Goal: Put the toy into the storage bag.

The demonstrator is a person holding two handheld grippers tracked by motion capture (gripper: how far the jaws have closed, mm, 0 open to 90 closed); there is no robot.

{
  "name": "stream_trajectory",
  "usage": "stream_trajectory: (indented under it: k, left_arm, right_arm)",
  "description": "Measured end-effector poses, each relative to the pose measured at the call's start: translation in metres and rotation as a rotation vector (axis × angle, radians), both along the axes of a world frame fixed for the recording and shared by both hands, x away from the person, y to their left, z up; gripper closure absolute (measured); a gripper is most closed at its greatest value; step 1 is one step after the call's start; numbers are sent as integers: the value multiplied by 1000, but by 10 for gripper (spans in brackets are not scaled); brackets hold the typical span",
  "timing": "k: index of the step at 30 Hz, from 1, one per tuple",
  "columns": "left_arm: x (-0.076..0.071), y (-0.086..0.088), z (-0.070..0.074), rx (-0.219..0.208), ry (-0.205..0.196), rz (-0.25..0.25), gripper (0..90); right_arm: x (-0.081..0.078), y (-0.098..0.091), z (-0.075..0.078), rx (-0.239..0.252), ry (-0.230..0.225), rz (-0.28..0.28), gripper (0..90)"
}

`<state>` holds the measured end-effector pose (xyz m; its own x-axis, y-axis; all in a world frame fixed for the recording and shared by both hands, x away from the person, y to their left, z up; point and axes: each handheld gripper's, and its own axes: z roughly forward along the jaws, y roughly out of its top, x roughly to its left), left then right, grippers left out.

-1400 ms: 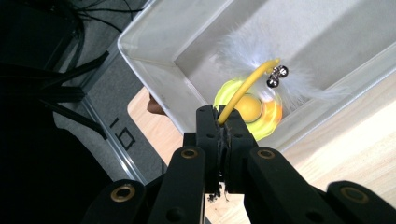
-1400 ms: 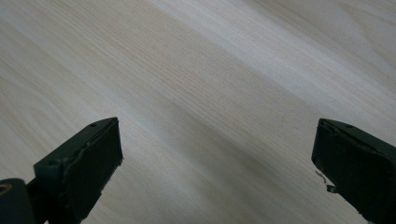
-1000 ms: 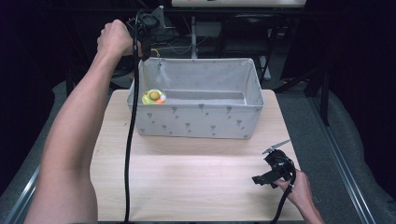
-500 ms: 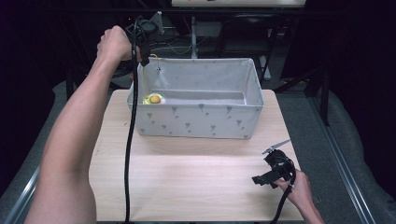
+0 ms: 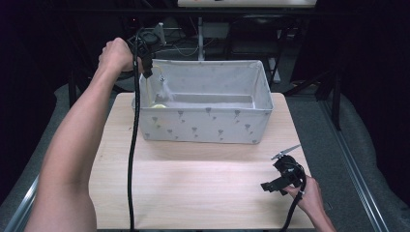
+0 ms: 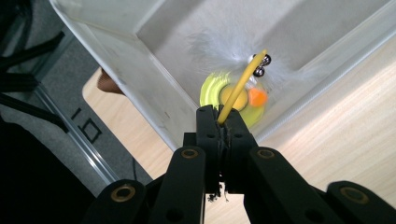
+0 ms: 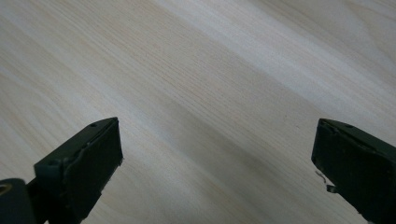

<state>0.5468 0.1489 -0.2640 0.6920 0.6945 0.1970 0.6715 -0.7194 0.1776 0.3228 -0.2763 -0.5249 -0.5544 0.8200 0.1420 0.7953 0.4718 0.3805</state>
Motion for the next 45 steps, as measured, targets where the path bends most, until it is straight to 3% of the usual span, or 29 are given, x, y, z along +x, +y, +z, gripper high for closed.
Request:
stream_trajectory:
  k: [2,4,8,11,16,19,31,44,45]
  left_arm:
    - [0,5,-5,-26,19,7,882]
    - [-1,8,-7,-29,18,7,883]
    - [-2,14,-15,-20,38,13,883]
    - [-2,20,-19,-40,41,26,883]
    - [-3,24,-30,-21,69,25,883]
    - [-3,27,-35,-39,84,30,883]
    - [-2,35,-56,-4,110,51,882]
    - [1,36,-71,0,124,62,879]
    - [1,36,-71,-1,125,61,880]
  right_arm:
    - [0,0,0,2,-3,-1,16]
    - [0,0,1,-16,-3,6,16]
    - [0,0,0,-5,-1,2,16]
    - [0,0,0,-15,-4,5,16]
    - [0,0,0,-11,-3,0,16]
    - [0,0,0,-10,1,3,16]
    - [0,0,-1,-15,-2,4,17]
    - [0,1,-1,3,9,0,17]
    - [0,0,-1,-15,8,7,17]
